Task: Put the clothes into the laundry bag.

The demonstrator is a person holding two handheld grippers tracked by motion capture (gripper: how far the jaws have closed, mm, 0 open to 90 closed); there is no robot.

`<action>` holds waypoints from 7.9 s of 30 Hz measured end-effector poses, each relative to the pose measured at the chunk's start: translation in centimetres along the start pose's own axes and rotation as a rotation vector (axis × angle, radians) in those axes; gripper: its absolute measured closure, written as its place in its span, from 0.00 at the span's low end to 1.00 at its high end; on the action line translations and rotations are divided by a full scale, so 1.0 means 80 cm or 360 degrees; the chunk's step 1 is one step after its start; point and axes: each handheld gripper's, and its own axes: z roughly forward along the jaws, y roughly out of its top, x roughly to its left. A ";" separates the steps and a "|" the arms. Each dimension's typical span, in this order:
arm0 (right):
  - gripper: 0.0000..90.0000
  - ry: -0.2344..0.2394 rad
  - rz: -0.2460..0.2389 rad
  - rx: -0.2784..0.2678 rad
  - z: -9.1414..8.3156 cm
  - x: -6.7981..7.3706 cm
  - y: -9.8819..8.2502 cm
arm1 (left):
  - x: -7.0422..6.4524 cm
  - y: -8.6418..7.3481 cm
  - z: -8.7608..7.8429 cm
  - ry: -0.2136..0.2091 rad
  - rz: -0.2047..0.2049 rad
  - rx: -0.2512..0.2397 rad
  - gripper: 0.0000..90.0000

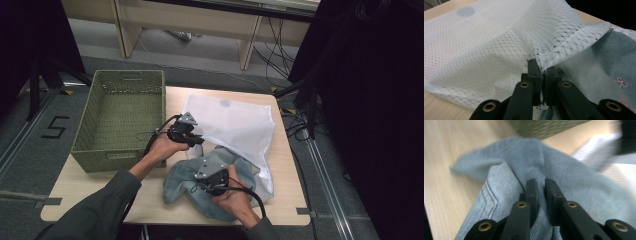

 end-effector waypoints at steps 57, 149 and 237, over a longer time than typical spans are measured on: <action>0.93 -0.0464 0.0411 0.0029 -0.019 -0.128 -0.041 | -0.010 0.007 -0.009 -0.0085 0.0048 0.0016 0.95; 0.59 -0.0306 0.0600 0.0068 0.010 -0.118 -0.056 | -0.109 -0.113 0.036 0.0036 0.0267 0.0290 0.67; 0.43 -0.0036 0.0706 -0.0052 -0.040 -0.092 -0.054 | -0.128 -0.108 -0.044 -0.0163 0.0441 0.0312 0.60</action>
